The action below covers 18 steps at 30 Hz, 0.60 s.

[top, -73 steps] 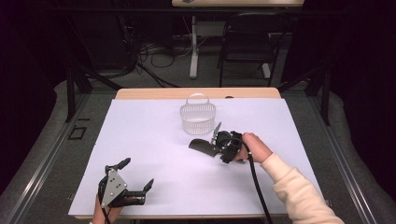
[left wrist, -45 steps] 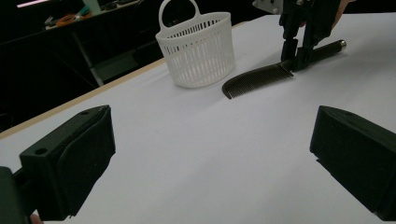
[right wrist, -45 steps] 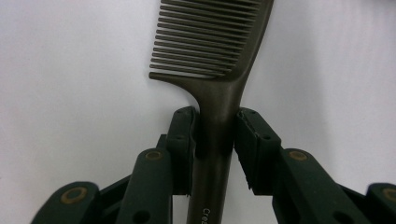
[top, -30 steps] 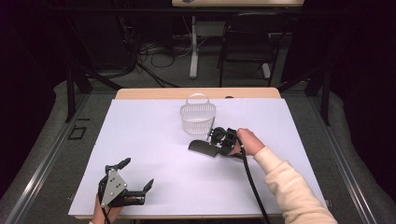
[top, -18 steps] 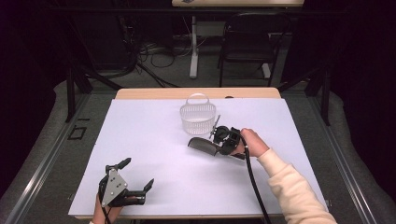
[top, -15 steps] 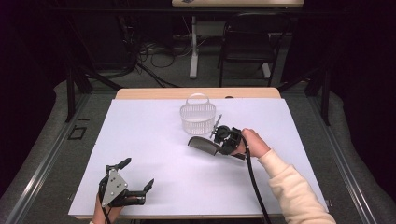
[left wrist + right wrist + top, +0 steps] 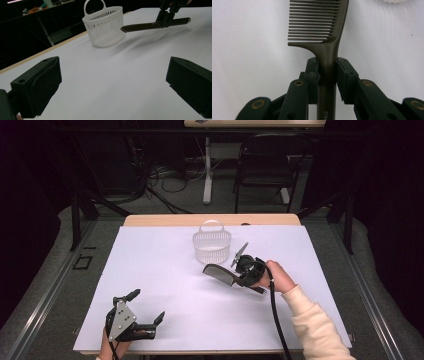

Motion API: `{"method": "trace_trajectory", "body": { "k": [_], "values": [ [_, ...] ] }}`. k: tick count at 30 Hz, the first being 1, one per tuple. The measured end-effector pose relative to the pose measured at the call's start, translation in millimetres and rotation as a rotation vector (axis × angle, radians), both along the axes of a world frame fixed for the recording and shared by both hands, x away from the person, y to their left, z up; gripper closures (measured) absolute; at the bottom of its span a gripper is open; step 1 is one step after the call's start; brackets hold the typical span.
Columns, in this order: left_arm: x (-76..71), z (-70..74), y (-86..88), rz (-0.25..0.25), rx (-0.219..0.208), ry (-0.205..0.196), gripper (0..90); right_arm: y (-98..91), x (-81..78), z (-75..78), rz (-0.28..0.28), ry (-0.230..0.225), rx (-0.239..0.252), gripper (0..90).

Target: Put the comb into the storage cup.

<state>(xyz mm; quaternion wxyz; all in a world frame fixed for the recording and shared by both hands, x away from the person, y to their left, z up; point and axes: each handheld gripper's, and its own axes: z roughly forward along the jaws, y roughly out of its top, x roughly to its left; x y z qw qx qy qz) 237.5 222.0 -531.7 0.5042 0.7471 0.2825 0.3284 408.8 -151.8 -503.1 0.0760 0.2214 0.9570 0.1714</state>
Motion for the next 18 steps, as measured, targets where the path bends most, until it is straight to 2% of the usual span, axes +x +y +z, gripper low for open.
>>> {"method": "trace_trajectory", "body": {
  "k": [12,18],
  "values": [
    [1.7,-0.9,1.2,0.002,-0.004,0.010,0.0,-11.8,-10.3,0.0,-0.008,0.003,0.046,72.2],
    [2.5,-1.3,0.6,0.000,-0.007,0.012,0.0,-17.4,-18.0,3.8,-0.019,-0.012,0.079,72.2]
  ]
}}
